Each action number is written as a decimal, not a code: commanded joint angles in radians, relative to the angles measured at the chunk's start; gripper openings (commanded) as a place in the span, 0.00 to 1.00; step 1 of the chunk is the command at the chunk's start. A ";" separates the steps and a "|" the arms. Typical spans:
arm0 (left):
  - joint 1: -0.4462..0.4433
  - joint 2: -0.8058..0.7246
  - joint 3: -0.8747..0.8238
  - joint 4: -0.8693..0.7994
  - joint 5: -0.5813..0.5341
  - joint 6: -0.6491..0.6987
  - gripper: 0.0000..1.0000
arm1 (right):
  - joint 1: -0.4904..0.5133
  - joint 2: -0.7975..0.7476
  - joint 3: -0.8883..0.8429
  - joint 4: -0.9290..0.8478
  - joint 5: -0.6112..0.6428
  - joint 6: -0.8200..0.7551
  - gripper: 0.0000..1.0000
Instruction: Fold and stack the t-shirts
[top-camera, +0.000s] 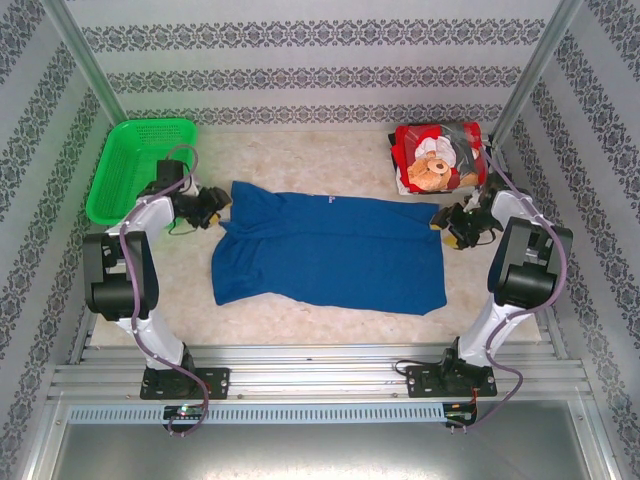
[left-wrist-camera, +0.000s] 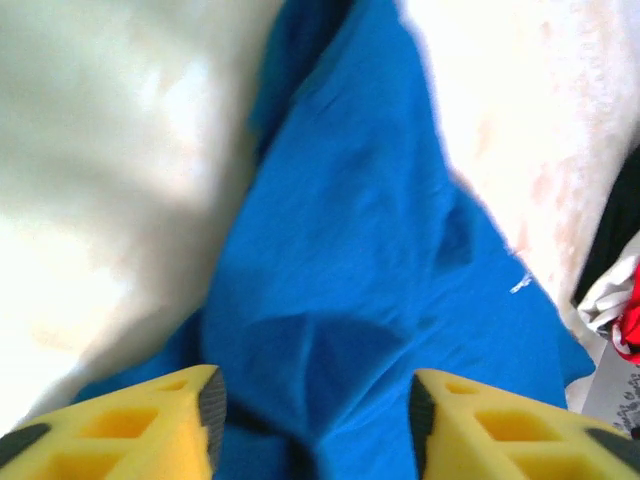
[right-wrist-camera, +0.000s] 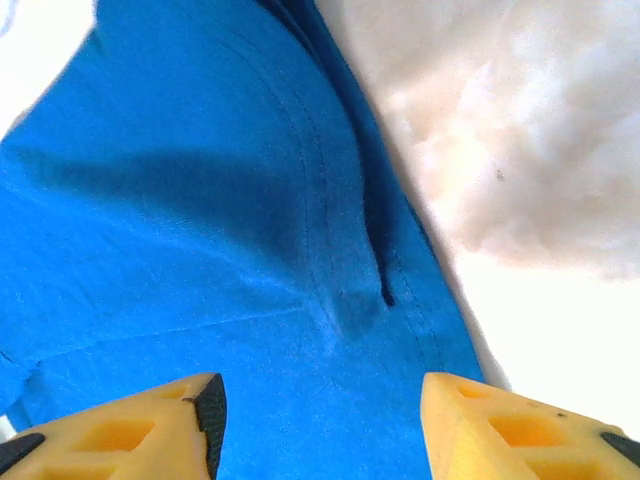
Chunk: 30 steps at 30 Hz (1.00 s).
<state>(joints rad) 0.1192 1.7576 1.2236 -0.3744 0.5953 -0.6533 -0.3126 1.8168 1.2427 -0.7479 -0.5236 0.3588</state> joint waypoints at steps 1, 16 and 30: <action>-0.031 0.004 0.087 0.013 -0.031 0.013 0.60 | -0.007 -0.077 0.025 -0.017 0.065 -0.019 0.56; -0.122 0.397 0.551 -0.242 -0.139 0.184 0.62 | 0.100 -0.070 0.013 0.077 0.033 0.004 0.71; -0.183 0.621 0.814 -0.422 -0.305 0.296 0.43 | 0.165 -0.248 -0.092 0.162 -0.056 0.016 0.80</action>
<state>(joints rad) -0.0444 2.3398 1.9705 -0.6830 0.3492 -0.4160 -0.1589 1.6085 1.1652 -0.6121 -0.5446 0.3649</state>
